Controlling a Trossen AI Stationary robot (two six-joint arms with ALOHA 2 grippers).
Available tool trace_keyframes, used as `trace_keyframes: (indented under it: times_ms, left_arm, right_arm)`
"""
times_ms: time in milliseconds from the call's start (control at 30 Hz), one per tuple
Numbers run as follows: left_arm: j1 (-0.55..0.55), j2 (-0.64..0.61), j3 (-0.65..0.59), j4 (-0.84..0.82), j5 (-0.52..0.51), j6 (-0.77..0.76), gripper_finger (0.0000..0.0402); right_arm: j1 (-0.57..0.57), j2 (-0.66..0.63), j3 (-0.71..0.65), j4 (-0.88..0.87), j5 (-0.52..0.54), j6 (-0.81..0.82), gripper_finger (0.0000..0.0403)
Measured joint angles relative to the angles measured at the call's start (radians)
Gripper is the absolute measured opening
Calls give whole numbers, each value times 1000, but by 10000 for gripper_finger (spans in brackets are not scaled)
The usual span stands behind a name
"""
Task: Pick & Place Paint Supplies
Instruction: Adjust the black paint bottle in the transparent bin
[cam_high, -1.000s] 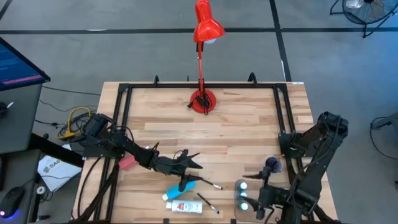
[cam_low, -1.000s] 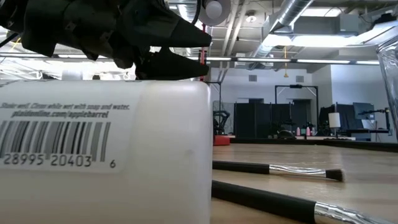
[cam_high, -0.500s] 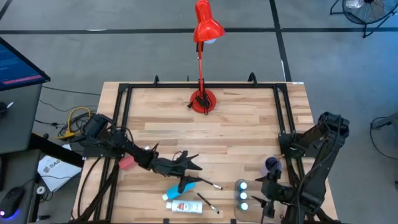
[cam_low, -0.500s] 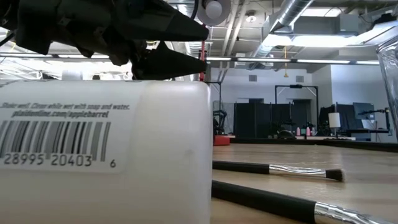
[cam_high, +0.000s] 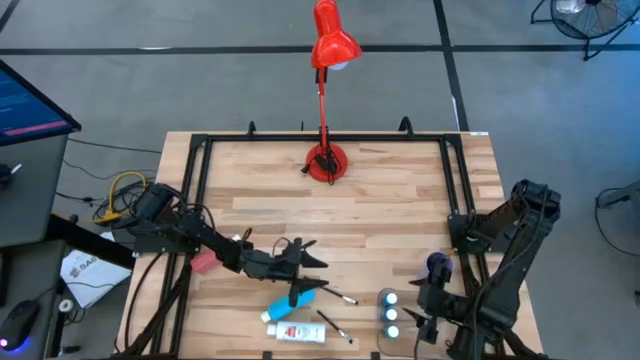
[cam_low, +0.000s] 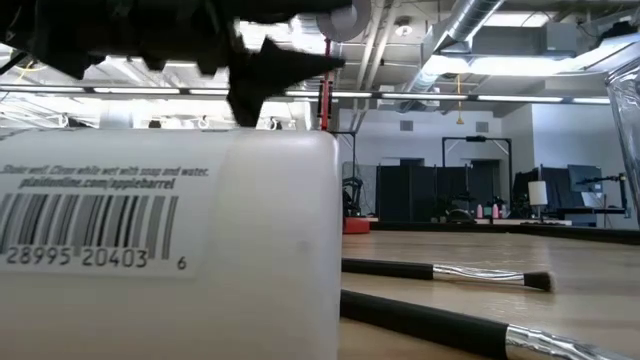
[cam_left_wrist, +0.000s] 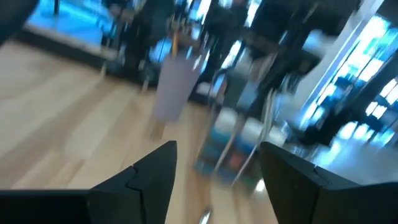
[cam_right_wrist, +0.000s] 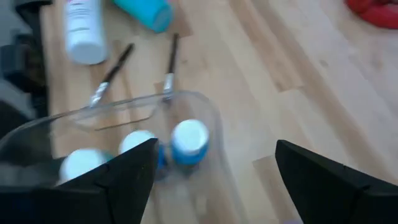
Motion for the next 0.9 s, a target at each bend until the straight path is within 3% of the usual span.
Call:
trace_keyframes:
  times_ms: [100, 267, 433, 533, 633, 900]
  left_arm:
    - [0, 0, 17, 81, -5, 45, 209]
    - [11, -6, 101, 149, 8, 127, 209]
    - [22, -14, 235, 165, 69, 189, 209]
    - [14, -14, 293, 163, 241, 195, 209]
    - [-13, -14, 341, 162, 386, 189, 209]
    - [-132, -43, 361, 124, 407, 297, 209]
  right_arm:
    - [-41, 0, 24, -21, 8, -37, 315]
    - [-101, -1, 87, 82, 48, -377, 315]
    - [-171, -1, 236, 161, 95, -691, 315]
    - [-211, -1, 316, 150, 79, -736, 315]
    - [-225, -2, 350, 132, -9, -710, 315]
    - [-204, -1, 358, 207, -151, -706, 315]
